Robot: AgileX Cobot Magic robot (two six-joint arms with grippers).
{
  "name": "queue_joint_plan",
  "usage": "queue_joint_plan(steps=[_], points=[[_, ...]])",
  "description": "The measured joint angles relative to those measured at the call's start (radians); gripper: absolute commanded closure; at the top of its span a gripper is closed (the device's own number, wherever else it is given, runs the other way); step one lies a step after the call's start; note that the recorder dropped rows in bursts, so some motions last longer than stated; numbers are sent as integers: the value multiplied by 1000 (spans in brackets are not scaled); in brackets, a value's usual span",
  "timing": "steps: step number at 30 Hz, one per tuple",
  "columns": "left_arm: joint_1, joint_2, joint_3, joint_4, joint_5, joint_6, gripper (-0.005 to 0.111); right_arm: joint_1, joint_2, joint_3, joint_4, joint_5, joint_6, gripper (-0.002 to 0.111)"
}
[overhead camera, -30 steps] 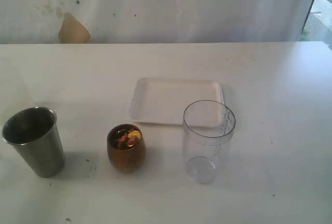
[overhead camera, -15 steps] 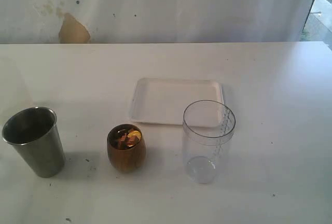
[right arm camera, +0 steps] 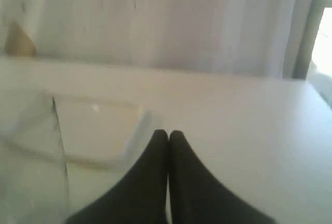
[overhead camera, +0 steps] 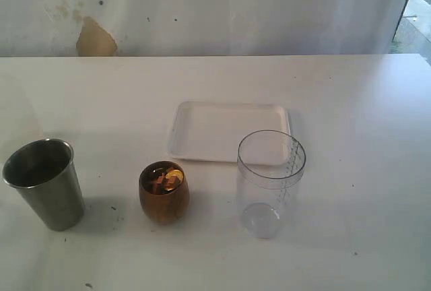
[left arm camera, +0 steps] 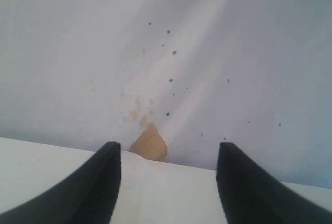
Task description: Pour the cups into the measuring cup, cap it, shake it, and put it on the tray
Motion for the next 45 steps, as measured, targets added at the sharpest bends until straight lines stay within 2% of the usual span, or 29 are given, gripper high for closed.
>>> queue_joint_plan(steps=[8, 10, 12, 14, 19, 21, 23, 26, 34, 40, 45], points=[[0, 0, 0, 0, 0, 0, 55, 0, -2, 0, 70, -710, 148, 108], [0, 0, 0, 0, 0, 0, 55, 0, -2, -4, 67, -760, 203, 108], [0, 0, 0, 0, 0, 0, 55, 0, -2, -30, 38, -739, 234, 100], [0, 0, 0, 0, 0, 0, 55, 0, 21, -81, -44, -714, 270, 84], [0, 0, 0, 0, 0, 0, 55, 0, 178, -224, -240, -701, 375, 19], [0, 0, 0, 0, 0, 0, 55, 0, 251, -278, -262, -680, 407, 3], [0, 0, 0, 0, 0, 0, 55, 0, 331, -332, -315, -660, 421, 3], [0, 0, 0, 0, 0, 0, 55, 0, 441, -393, -500, -669, 464, 3], [0, 0, 0, 0, 0, 0, 55, 0, 680, -500, -1067, -892, 1020, 3], [0, 0, 0, 0, 0, 0, 55, 32, 811, -524, -1189, -1086, 1121, 3], [0, 0, 0, 0, 0, 0, 55, 183, 912, -544, -1202, -1014, 1114, 3]])
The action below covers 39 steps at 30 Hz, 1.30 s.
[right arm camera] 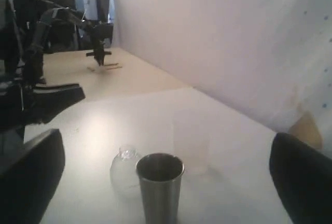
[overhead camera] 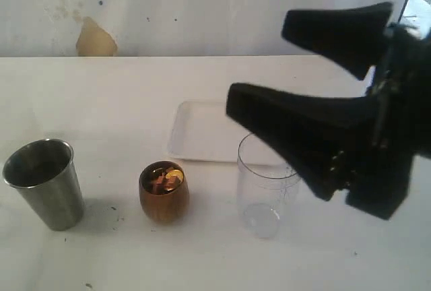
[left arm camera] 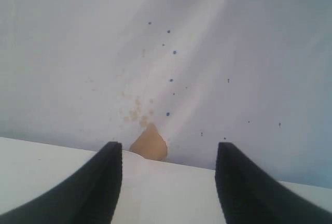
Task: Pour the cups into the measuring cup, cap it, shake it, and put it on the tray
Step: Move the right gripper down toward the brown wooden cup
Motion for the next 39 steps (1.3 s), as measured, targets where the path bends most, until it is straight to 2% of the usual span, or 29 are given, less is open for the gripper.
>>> queue_joint_plan(steps=[8, 14, 20, 27, 39], points=[[0, 0, 0, 0, 0, 0, 55, 315, 188, -4, -10, 265, -80, 3], [0, 0, 0, 0, 0, 0, 55, 446, 307, -37, 70, 310, -122, 3], [0, 0, 0, 0, 2, 0, 55, 500, 466, -52, 171, 382, -224, 3], [0, 0, 0, 0, 2, 0, 55, 503, 623, -57, 308, 399, -270, 3], [0, 0, 0, 0, 2, 0, 55, 503, 729, -60, 678, 377, -607, 3]])
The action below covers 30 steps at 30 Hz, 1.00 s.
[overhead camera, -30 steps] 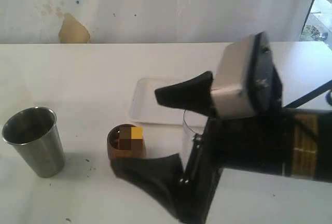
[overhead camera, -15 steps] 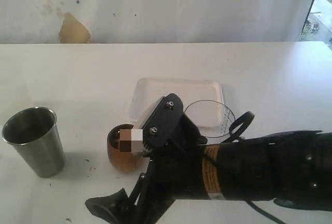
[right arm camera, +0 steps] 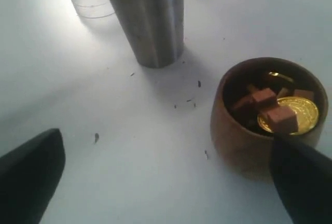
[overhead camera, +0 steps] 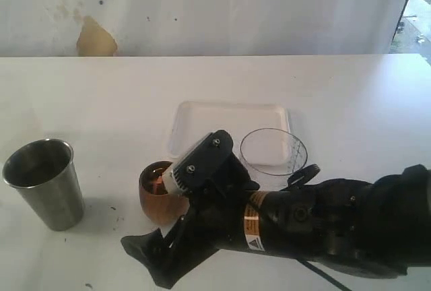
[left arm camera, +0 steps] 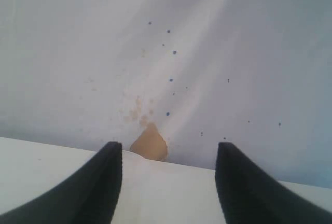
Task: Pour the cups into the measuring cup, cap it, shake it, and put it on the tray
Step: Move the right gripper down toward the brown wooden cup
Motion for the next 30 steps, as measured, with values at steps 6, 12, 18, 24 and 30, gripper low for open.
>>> queue_joint_plan(steps=[6, 12, 18, 24, 30], points=[[0, 0, 0, 0, 0, 0, 55, 0, 45, 0, 98, -22, -105, 3], [0, 0, 0, 0, 0, 0, 55, 0, 90, 0, 181, -108, -174, 3], [0, 0, 0, 0, 0, 0, 55, 0, 125, -5, 308, -127, -273, 3], [0, 0, 0, 0, 0, 0, 55, 0, 130, -9, 342, -127, -296, 3], [0, 0, 0, 0, 0, 0, 55, 30, 130, -9, 319, -127, -299, 3]])
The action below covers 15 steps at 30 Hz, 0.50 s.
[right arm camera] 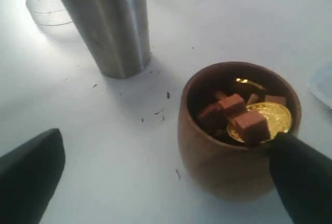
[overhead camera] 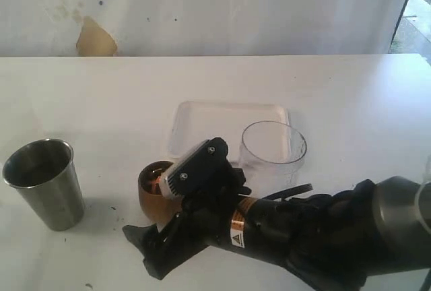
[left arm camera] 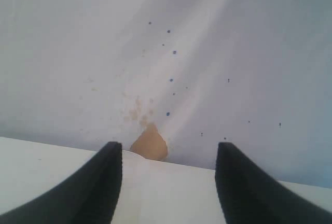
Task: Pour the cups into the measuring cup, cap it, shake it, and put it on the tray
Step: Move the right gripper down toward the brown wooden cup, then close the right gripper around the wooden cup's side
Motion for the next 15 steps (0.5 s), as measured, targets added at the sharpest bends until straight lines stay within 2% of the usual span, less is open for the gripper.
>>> queue_joint_plan(steps=[10, 15], points=[[0, 0, 0, 0, 0, 0, 55, 30, 0, -10, -11, -6, 2, 3], [0, 0, 0, 0, 0, 0, 55, 30, 49, -93, -11, 27, 18, 3]])
